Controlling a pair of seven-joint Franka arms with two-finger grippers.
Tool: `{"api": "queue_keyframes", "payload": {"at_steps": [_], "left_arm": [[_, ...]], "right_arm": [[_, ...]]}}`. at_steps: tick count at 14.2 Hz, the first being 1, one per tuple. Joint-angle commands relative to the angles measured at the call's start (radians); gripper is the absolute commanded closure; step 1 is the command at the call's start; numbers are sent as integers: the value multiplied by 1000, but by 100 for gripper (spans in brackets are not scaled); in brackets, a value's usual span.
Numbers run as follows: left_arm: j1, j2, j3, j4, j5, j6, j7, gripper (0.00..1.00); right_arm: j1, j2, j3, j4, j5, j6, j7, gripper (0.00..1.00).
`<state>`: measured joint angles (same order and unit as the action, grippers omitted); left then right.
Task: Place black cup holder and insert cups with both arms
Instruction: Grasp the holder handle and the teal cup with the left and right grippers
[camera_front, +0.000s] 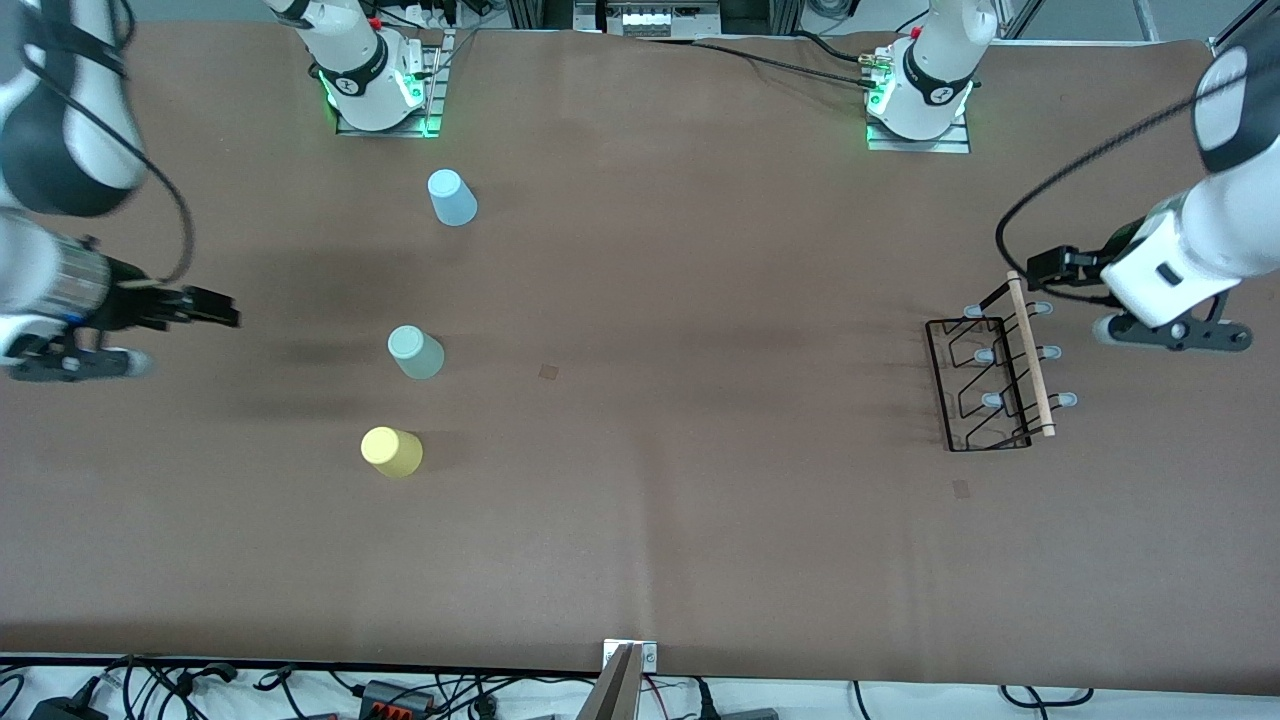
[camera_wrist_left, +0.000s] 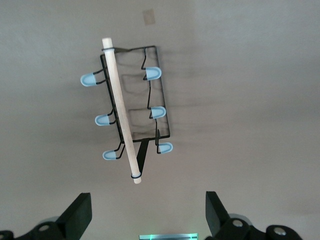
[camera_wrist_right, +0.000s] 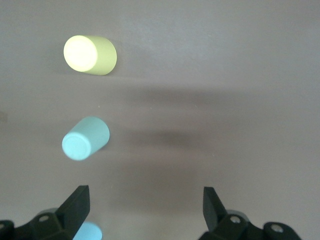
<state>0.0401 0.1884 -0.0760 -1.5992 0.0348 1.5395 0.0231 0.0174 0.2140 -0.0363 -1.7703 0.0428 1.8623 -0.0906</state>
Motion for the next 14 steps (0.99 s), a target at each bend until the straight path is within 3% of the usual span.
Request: {"api": "queue_keyframes", "payload": {"at_steps": [1, 5, 7, 10, 14], "left_arm": [[47, 98, -1, 12, 16, 104, 8, 0], [70, 180, 2, -11, 31, 345, 6, 0], [93, 198, 1, -37, 42, 407, 3, 0], [99, 191, 2, -160, 54, 542, -2, 0], [100, 145, -5, -231, 56, 564, -3, 0]], "right_arm": [[51, -57, -2, -202, 9, 200, 70, 0], [159, -68, -2, -403, 6, 529, 236, 0], [196, -36, -2, -406, 0, 583, 322, 0], [237, 14, -1, -413, -9, 662, 391, 0], [263, 38, -1, -491, -9, 771, 399, 0]]}}
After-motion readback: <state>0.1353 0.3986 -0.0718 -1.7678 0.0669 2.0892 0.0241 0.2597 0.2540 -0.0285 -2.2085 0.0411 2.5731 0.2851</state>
